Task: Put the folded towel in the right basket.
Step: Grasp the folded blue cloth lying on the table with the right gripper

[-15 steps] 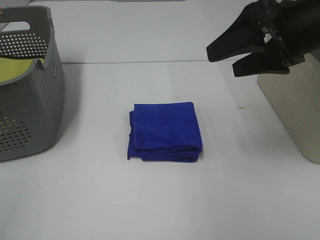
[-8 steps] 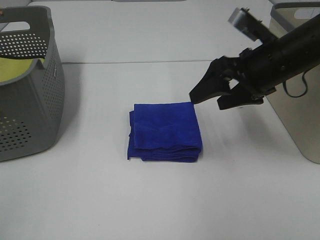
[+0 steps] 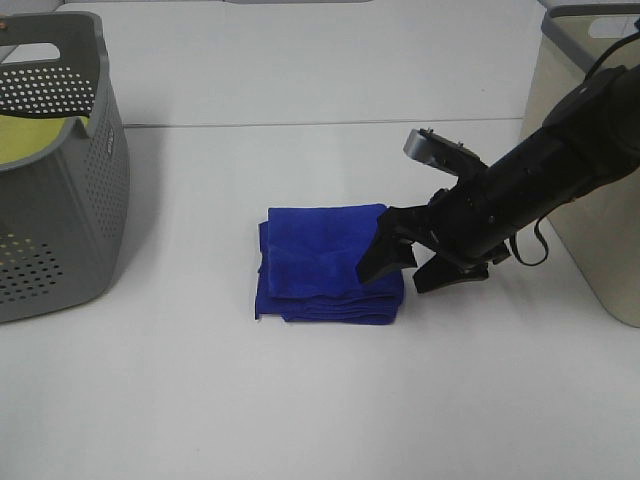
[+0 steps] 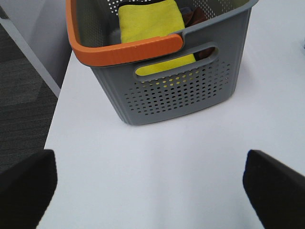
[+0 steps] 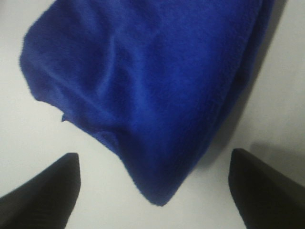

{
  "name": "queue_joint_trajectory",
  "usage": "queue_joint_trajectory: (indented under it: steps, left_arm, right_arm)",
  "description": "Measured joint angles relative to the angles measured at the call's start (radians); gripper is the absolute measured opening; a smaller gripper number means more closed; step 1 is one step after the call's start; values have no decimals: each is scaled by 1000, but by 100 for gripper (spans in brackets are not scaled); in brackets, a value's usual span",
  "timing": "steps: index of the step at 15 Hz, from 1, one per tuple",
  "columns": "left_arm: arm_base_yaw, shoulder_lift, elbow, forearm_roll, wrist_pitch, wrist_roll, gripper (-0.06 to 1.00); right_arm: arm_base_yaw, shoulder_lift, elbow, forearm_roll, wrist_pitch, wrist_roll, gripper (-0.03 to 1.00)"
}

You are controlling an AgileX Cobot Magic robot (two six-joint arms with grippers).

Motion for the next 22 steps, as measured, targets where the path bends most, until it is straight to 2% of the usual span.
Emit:
queue_joint_trajectory:
  steps: [3, 10, 12, 13, 17, 18, 19, 21, 22]
  left_arm:
    - [0, 0, 0, 0, 0, 0, 99]
    - [0, 0, 0, 0, 0, 0, 99]
    - [0, 0, 0, 0, 0, 0, 99]
    - [0, 0, 0, 0, 0, 0, 99]
    - [0, 0, 0, 0, 0, 0, 99]
    - [0, 0, 0, 0, 0, 0, 99]
    - [0, 0, 0, 0, 0, 0, 99]
    - [0, 0, 0, 0, 0, 0, 99]
    - [0, 0, 0, 0, 0, 0, 99]
  right_arm:
    - [0, 39, -1, 30, -58, 17, 82]
    - [18, 82, -35, 100, -49, 20, 81]
    - [65, 87, -39, 127, -74, 20, 81]
    - [121, 87, -41, 132, -116, 20, 81]
    - [222, 87, -41, 149, -213, 24, 78]
    - [233, 91, -41, 149, -238, 39, 69]
    - [233, 99, -41, 149, -250, 51, 56]
    - [233, 110, -41, 146, -265, 65, 22]
    - [233, 111, -41, 146, -265, 69, 11]
